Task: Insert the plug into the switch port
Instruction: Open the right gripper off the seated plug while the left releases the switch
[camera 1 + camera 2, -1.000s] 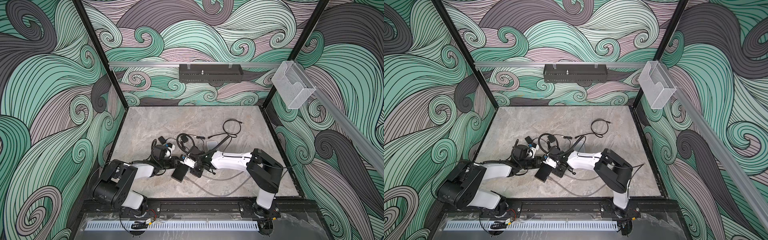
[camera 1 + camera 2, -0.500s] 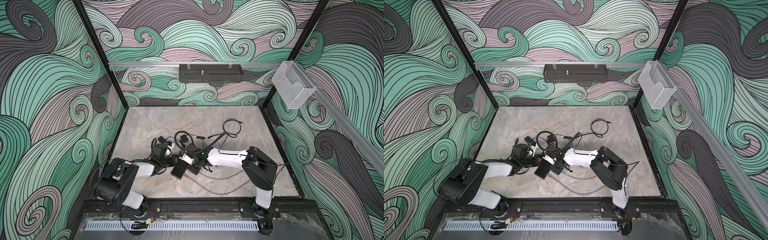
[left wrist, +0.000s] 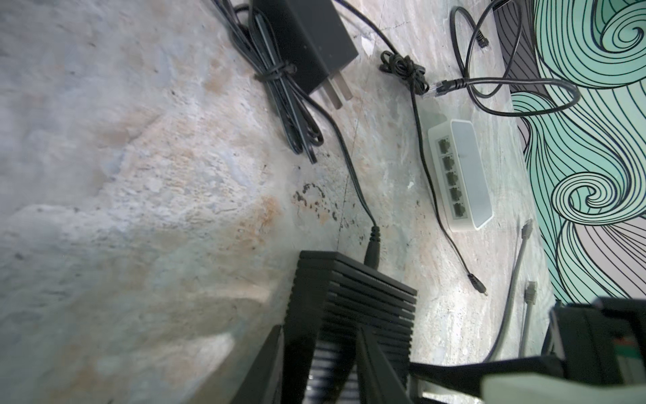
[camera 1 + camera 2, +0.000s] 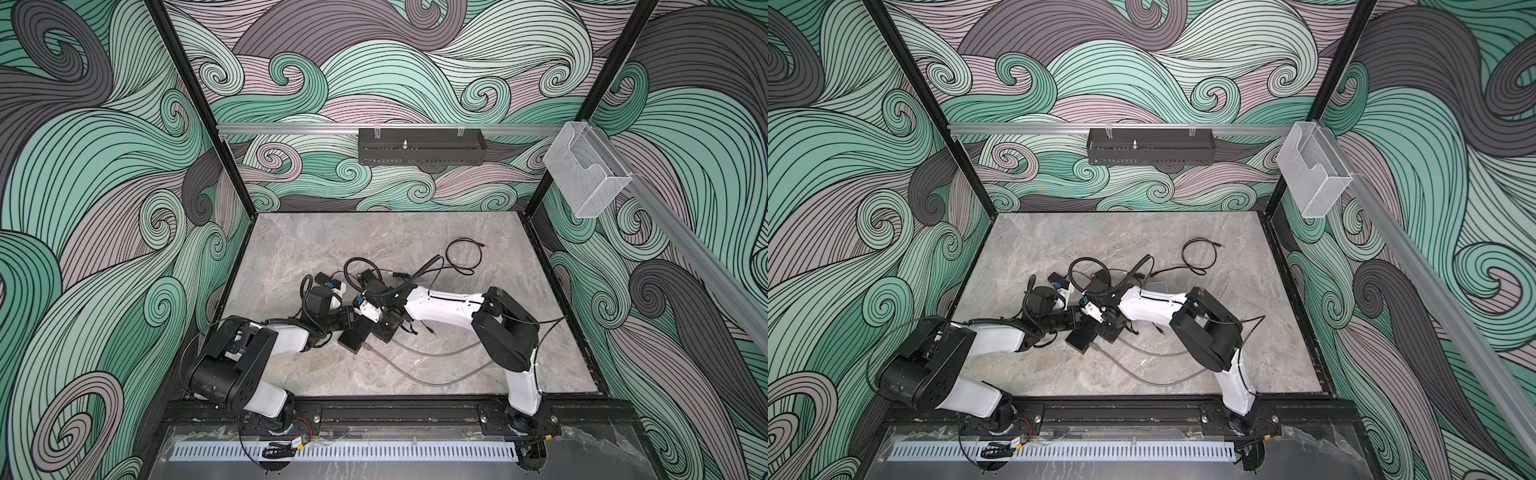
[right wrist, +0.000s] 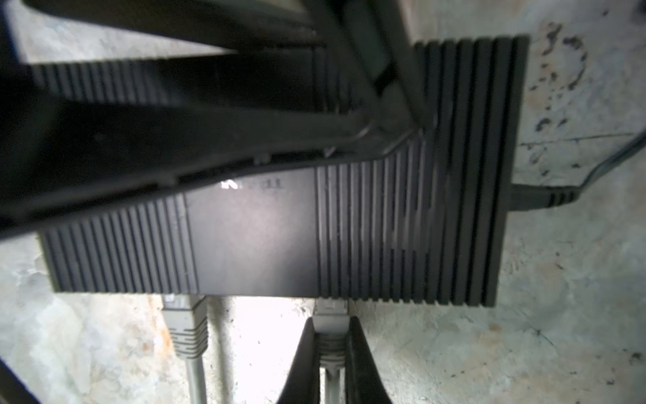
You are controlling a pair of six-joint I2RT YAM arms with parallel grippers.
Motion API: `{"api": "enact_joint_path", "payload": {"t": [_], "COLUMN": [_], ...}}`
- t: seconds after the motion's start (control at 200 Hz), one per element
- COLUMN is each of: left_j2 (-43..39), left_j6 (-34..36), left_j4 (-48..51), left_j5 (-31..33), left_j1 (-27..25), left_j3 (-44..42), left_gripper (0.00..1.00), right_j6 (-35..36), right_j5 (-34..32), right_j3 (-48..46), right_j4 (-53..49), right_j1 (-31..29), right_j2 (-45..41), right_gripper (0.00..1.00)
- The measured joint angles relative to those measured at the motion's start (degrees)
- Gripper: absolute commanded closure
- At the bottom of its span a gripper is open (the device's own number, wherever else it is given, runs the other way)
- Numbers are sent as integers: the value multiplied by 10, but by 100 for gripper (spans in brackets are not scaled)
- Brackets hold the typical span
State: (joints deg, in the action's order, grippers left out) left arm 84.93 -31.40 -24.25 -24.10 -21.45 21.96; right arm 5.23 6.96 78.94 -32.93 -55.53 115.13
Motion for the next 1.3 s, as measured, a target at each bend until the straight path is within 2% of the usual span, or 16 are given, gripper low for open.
{"api": "enact_joint_path", "payload": {"t": [0.165,0.285,0.33,0.48,0.545,0.665,0.846,0.981,1.141,1.301], "left_j2": [0,0,0,-6,-24,-70,-104,-139,-219,-334], "left_j6": [1,0,0,-5,-12,-26,-37,-42,-38,-24], "left_j4": [-3,-3,-3,17,45,132,296,382,464,496], "left_j5": [-1,-3,-5,-9,-4,15,76,121,167,177], "left_j1": [0,0,0,-1,-6,-19,-26,-28,-26,-23], "left_j3": [0,0,0,2,6,25,124,170,198,222], "left_gripper": [72,71,66,42,36,33,30,26,25,28], "right_j6": [37,53,55,56,57,54,34,26,25,34], "right_j5": [35,47,50,51,51,58,56,53,54,61], "right_j3": [0,0,0,-16,-41,-89,-128,-144,-172,-191], "right_j4": [-6,-9,-10,17,50,105,185,236,269,267], "right_j1": [17,28,30,32,33,33,37,37,23,-8], "right_j2": [0,0,0,-12,-30,-66,-91,-100,-107,-107], "right_gripper": [100,100,100,100,100,100,100,100,100,100]}}
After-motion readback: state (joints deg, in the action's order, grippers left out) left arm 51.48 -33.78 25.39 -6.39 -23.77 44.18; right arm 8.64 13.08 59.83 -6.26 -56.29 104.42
